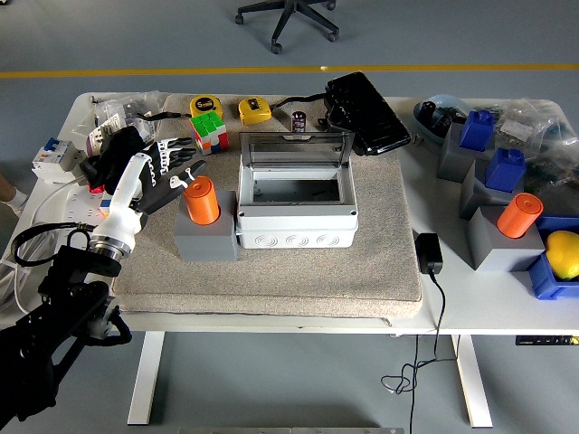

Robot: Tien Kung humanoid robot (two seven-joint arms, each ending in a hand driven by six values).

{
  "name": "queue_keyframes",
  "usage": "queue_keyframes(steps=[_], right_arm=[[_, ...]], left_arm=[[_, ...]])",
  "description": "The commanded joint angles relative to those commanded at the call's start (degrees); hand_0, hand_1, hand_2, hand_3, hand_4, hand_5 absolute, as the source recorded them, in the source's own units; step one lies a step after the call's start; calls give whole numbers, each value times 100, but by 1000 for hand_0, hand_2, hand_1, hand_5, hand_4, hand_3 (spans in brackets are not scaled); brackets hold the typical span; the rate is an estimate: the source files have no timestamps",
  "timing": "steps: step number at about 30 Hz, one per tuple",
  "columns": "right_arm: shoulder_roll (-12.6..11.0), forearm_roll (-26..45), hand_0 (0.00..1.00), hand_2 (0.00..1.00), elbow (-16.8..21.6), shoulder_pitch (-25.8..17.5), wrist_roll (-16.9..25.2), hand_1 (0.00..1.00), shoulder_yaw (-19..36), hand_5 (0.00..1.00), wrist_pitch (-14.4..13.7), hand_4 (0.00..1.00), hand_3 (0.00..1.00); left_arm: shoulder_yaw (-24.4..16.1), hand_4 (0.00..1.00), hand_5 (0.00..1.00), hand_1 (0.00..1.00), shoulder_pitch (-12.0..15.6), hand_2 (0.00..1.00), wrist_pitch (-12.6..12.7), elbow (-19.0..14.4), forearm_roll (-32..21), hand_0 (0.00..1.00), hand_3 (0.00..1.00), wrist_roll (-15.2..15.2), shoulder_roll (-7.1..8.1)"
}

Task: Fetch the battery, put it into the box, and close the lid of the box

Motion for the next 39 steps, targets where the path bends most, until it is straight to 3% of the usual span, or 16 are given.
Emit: queue_keyframes(steps=[2, 3, 8, 9, 26, 27, 32, 33, 39], right_arm=[[1, -2, 595, 603, 3, 2, 4, 610, 2, 584, 1, 996, 559], [1, -4, 594, 603, 6, 4, 6, 611, 2, 583, 2, 996, 558], [-5, -13, 594, 603, 5, 9, -5, 611, -5, 583, 14, 996, 558], [-8, -15, 596, 603, 4, 10, -8, 611, -7, 583, 16, 995, 557], [-4, -28, 595, 603, 15, 25, -12, 611, -14, 584, 14, 995, 556], [-4, -25, 595, 603, 13, 23, -14, 611, -19, 583, 15, 995, 556], [-2, -17, 595, 603, 8, 19, -9, 611, -42, 583, 13, 995, 556], [-2, -15, 595, 603, 9, 20, 0, 611, -39, 583, 6, 995, 555], [-1, -10, 595, 603, 19, 34, 44, 611, -30, 583, -31, 995, 555]], left_arm=[[25, 998, 423, 734, -4, 682, 10, 24, -20, 795, 701, -13, -10], [45, 998, 363, 709, -6, 643, 21, 48, -30, 781, 702, -21, -19], [160, 998, 363, 709, -15, 643, 35, 85, -56, 781, 702, -46, -28], [187, 998, 313, 696, -17, 610, 34, 83, -66, 777, 700, -56, -29], [484, 998, 304, 669, -77, 589, 44, 199, -464, 752, 681, -161, -131], [499, 998, 286, 648, -82, 583, 39, 210, -503, 711, 675, -168, -141], [557, 998, 286, 648, -97, 583, 29, 237, -670, 711, 675, -182, -173], [572, 998, 264, 626, -103, 577, 30, 238, -694, 652, 657, -185, -178], [662, 998, 264, 626, -137, 577, 42, 284, -826, 652, 657, -205, -223]])
